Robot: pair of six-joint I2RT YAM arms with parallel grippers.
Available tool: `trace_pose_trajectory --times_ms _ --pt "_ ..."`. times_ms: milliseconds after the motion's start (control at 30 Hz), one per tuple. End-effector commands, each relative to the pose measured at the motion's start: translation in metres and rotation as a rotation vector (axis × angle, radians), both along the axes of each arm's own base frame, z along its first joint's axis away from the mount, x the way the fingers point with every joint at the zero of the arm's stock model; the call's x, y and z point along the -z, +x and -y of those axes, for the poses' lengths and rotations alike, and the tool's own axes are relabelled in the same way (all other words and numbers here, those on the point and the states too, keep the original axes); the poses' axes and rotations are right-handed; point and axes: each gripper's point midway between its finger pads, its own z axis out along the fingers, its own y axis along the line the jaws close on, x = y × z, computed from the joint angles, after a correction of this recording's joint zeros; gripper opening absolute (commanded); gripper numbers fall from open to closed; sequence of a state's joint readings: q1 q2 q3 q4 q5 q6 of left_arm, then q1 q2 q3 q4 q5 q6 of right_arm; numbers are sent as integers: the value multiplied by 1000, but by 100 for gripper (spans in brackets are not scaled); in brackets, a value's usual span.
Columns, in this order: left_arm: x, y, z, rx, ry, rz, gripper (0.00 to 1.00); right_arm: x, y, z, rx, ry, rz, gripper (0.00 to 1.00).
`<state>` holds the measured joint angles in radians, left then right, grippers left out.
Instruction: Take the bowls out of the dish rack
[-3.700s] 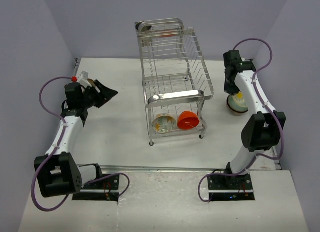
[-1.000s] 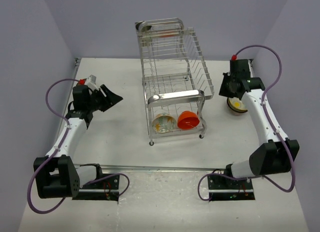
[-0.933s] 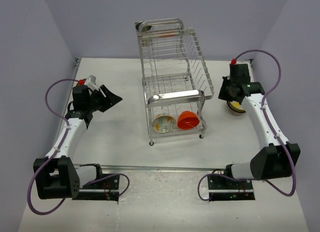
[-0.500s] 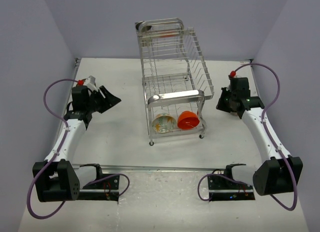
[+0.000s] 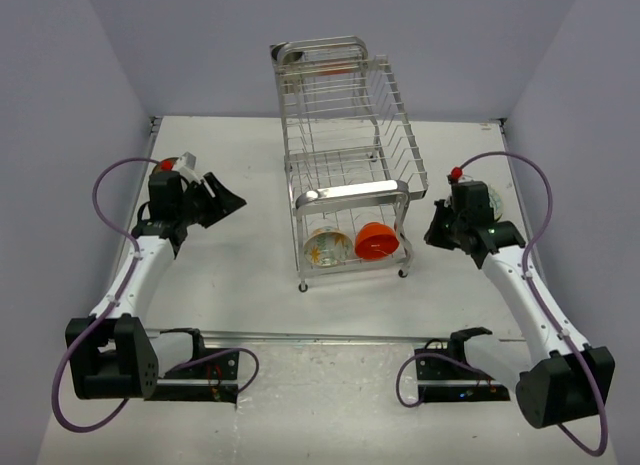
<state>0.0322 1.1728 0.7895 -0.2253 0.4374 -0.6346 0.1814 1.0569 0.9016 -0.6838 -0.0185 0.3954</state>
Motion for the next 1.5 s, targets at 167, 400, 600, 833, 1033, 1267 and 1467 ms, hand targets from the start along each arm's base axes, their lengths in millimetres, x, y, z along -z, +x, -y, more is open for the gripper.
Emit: trace_pose_trajectory --times_ms 167,400,600,833,1033,1267,1467 --pt "-19 11 0 13 18 75 60 10 -22 -19 -15 42 -4 0" --pt "-20 11 3 23 9 76 61 10 -26 -27 -36 40 -12 0" --pt "-26 11 3 22 12 93 61 14 -22 -40 -59 51 -27 0" --pt "-25 10 3 24 11 91 62 9 -26 -76 -125 54 -47 0" --pt "-26 10 3 26 17 94 62 10 -28 -100 -159 42 -63 0" --pt "-30 7 -2 24 53 84 64 0 -23 -84 -94 -14 -14 0" --pt "-39 -8 7 76 24 69 65 -22 -14 -66 -34 -43 67 0"
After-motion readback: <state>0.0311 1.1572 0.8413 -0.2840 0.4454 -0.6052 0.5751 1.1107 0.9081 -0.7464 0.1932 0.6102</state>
